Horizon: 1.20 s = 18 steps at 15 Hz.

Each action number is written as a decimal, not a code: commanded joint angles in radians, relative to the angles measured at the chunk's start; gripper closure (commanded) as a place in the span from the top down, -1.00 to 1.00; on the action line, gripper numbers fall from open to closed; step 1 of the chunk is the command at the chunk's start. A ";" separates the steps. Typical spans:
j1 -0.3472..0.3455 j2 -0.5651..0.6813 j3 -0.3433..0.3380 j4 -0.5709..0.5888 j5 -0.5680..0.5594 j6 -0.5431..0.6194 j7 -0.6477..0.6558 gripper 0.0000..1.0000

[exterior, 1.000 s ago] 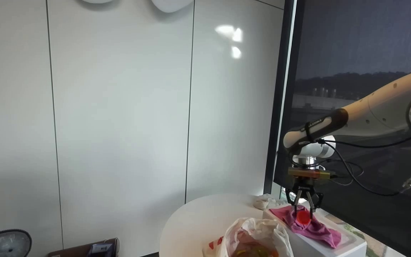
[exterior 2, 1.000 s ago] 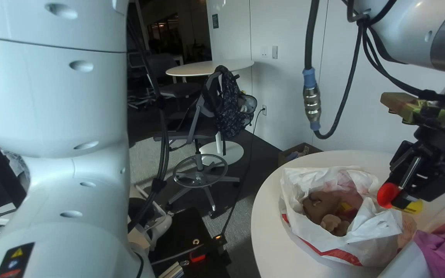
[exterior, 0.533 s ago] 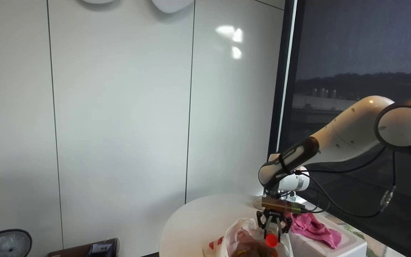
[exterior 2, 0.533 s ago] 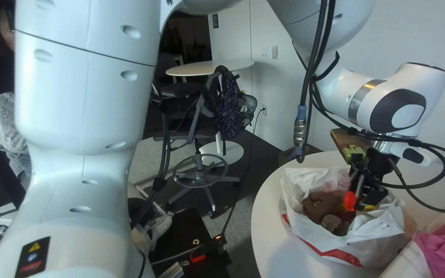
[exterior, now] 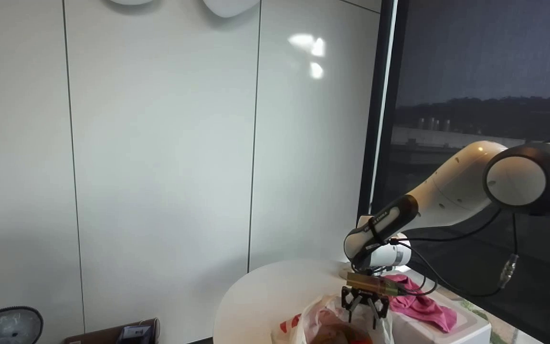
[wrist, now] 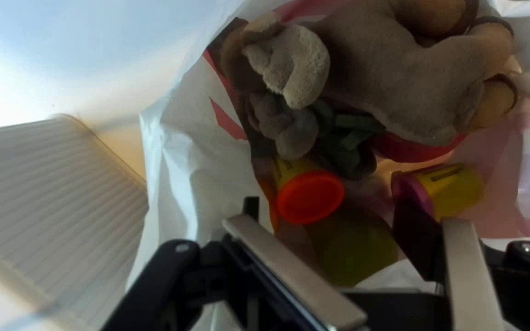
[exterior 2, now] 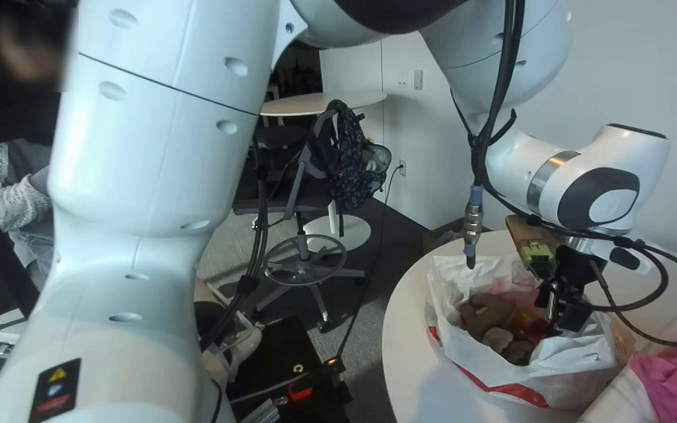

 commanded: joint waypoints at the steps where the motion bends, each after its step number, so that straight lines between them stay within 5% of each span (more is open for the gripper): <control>1: -0.077 -0.132 0.004 0.027 0.108 -0.200 -0.063 1.00; 5: -0.143 -0.212 -0.057 0.073 0.189 -0.174 -0.014 1.00; 10: -0.149 -0.144 -0.129 0.116 0.105 0.059 0.126 1.00; 13: -0.105 -0.066 -0.174 0.132 -0.016 0.204 0.296 1.00; 18: 0.056 0.076 -0.339 0.213 -0.353 0.231 0.642 1.00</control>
